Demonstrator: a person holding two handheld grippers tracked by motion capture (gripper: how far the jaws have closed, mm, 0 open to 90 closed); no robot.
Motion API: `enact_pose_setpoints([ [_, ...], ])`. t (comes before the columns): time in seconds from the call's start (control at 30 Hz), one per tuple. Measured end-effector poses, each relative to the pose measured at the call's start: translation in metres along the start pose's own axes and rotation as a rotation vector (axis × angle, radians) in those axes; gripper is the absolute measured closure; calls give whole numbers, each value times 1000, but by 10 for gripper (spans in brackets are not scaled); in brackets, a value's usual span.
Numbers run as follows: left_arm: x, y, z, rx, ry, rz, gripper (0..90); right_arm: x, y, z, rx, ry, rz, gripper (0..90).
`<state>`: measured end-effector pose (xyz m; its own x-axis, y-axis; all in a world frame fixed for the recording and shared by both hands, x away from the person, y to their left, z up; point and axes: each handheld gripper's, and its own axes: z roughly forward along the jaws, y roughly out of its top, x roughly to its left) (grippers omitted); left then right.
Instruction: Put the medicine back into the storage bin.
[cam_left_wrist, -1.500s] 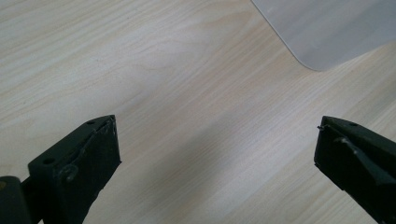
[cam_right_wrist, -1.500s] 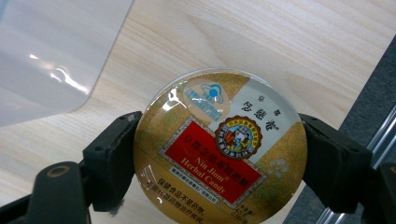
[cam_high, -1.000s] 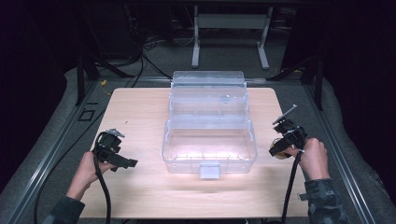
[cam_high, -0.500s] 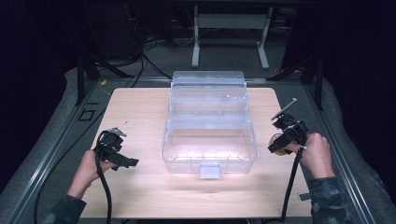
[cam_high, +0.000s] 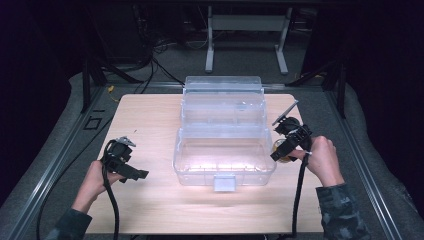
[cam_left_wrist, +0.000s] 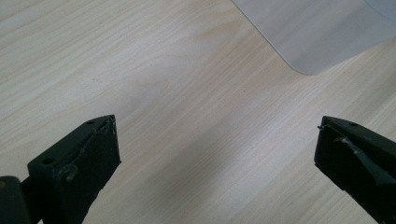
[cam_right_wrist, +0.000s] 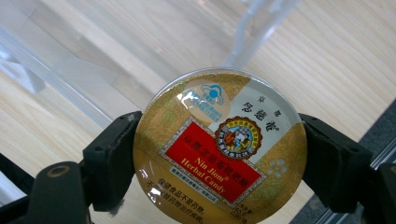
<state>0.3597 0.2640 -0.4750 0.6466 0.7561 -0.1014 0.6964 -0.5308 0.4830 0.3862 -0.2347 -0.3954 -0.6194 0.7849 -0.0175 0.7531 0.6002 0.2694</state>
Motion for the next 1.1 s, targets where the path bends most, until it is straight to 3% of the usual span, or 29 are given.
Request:
enact_pose_setpoints([
  [0.03,0,0,1,4,1,1,1,3,3,0,13,-24,-13,200],
  [0.1,0,0,1,10,5,0,1,8,8,4,4,26,-22,200],
  [0.13,1,0,1,11,6,-3,1,11,11,5,15,-1,-30,200],
  [0.33,2,0,1,6,2,-9,3,22,27,17,27,45,-67,200],
  [0.53,1,-3,0,8,3,-7,3,30,36,32,52,56,-88,200],
  [0.77,4,-4,-3,-11,4,-21,4,30,38,46,70,84,-81,200],
  [1.0,1,-6,6,27,6,-6,4,29,35,54,81,90,-73,200],
  [1.1,1,-6,6,20,1,-8,3,28,34,57,92,103,-71,200],
])
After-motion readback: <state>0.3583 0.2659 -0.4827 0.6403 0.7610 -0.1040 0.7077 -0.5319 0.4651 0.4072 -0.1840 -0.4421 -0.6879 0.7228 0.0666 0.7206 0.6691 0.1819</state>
